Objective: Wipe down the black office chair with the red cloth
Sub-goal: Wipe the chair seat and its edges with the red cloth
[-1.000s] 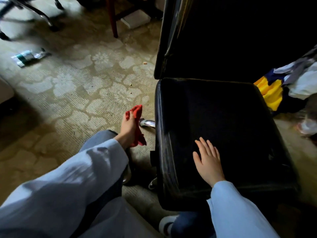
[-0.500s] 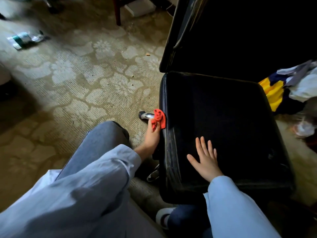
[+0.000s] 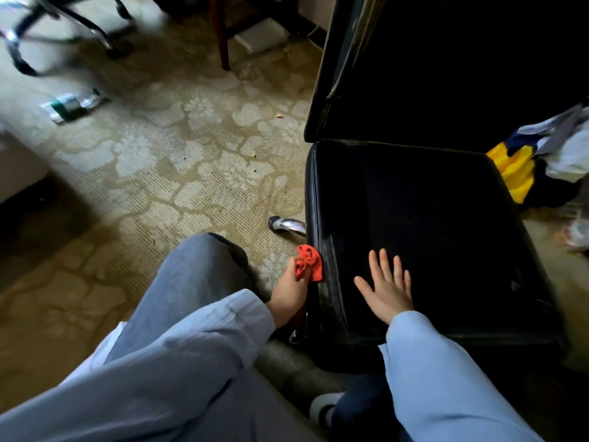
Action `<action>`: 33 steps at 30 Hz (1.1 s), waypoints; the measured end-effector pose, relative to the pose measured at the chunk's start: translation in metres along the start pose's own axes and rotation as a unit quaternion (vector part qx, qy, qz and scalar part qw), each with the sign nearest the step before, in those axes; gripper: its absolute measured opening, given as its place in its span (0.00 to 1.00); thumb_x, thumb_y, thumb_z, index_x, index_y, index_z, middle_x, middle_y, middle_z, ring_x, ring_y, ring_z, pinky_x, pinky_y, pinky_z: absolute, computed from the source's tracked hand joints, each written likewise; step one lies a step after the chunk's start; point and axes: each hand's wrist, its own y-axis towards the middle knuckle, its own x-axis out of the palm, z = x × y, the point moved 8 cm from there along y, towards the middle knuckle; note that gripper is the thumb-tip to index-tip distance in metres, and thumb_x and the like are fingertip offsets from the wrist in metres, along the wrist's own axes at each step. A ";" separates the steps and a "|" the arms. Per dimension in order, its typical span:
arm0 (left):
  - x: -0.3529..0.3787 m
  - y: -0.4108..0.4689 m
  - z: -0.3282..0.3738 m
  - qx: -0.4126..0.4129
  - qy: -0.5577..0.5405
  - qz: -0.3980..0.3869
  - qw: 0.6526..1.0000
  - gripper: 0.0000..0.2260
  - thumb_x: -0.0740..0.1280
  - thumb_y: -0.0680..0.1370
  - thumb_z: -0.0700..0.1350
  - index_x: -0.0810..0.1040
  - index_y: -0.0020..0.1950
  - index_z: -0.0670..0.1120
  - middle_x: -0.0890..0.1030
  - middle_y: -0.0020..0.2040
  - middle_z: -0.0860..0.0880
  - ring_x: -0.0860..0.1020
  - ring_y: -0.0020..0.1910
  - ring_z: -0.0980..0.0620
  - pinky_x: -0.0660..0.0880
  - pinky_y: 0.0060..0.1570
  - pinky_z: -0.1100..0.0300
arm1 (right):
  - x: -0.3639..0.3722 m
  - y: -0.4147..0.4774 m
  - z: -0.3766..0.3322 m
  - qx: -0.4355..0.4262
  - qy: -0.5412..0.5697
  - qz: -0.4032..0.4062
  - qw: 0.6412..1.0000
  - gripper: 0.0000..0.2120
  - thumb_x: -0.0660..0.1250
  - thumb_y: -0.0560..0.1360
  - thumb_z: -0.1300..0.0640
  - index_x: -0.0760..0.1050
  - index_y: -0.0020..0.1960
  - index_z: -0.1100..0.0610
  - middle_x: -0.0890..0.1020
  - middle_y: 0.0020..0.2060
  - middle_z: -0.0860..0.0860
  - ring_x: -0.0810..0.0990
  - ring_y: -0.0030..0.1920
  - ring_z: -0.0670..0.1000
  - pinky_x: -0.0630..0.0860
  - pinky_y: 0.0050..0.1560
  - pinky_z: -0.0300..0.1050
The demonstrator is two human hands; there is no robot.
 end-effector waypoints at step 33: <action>-0.012 0.169 0.161 0.252 0.292 -0.034 0.922 0.20 0.67 0.75 0.55 0.72 0.65 0.50 0.59 0.75 0.44 0.53 0.73 0.42 0.51 0.71 0.52 | -0.023 0.042 -0.044 0.014 0.076 0.083 0.994 0.32 0.51 0.79 0.40 0.41 0.77 0.48 0.42 0.76 0.47 0.38 0.76 0.49 0.36 0.72 0.46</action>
